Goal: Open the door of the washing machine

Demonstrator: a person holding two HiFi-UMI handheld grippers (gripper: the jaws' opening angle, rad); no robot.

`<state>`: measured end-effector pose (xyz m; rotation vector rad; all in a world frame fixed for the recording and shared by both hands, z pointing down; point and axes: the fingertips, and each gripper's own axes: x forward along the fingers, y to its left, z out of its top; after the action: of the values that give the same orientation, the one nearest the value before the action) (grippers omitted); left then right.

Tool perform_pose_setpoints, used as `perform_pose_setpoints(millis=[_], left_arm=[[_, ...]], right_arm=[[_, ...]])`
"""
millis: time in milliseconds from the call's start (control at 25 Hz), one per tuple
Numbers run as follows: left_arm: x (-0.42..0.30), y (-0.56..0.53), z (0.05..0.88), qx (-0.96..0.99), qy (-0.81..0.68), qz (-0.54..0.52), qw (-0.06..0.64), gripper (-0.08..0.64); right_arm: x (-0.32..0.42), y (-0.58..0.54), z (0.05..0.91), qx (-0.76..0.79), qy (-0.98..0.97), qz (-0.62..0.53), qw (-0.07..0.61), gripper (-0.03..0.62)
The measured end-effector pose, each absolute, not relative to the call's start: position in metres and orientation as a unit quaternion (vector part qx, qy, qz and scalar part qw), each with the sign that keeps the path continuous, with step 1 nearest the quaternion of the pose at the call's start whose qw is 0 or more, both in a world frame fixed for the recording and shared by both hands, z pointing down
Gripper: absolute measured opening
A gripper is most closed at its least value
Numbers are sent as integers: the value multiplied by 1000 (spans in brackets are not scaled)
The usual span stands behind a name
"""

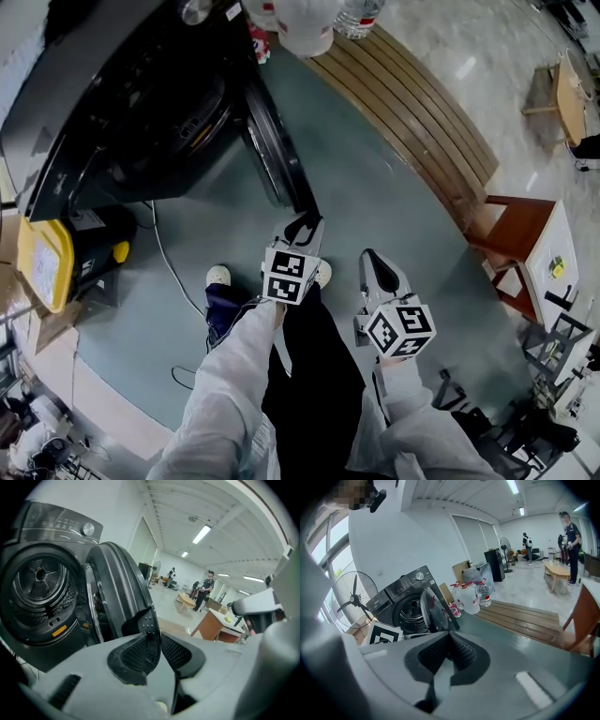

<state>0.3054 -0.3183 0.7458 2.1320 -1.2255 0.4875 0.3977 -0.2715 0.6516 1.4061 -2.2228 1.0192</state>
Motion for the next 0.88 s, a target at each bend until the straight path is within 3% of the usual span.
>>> perform_pose_setpoints(millis=[520,880], left_arm=[[380,-370,723,841,-398,179,319,101],[335,-288,633,855,-393,174,292,74]], right_arm=[[442,-270,617,525,-764,346,146,11],[436,-265,570,505,-788,327,128,11]])
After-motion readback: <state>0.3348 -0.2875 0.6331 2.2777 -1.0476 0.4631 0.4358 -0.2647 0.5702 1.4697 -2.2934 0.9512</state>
